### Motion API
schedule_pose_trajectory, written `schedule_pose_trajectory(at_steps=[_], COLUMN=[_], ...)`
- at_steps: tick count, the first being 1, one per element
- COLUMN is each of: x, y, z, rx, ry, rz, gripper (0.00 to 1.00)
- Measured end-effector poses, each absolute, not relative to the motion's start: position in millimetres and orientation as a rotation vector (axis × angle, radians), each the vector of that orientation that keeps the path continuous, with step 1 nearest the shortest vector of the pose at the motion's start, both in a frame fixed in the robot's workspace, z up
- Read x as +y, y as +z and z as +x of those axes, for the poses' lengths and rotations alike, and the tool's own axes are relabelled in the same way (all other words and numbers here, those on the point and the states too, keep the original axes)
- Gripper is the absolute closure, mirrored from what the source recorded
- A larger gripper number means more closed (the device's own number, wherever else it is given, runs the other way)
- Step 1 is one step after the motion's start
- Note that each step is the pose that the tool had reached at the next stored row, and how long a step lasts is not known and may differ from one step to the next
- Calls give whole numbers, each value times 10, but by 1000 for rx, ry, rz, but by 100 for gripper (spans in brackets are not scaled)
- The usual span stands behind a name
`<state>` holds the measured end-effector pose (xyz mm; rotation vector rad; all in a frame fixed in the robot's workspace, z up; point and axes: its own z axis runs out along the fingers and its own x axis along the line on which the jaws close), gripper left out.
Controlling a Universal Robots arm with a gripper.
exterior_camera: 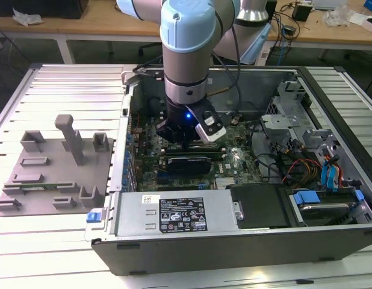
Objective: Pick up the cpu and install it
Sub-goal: 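Install the second cpu locking lever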
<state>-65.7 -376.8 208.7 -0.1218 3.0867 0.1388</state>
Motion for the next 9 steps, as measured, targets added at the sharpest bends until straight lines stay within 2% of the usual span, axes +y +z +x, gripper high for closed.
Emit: schedule_pose_trajectory(at_steps=[9], x=[-3841], y=[2087], z=[-662], rx=[3080], ry=[216], rz=[-120], gripper=[89])
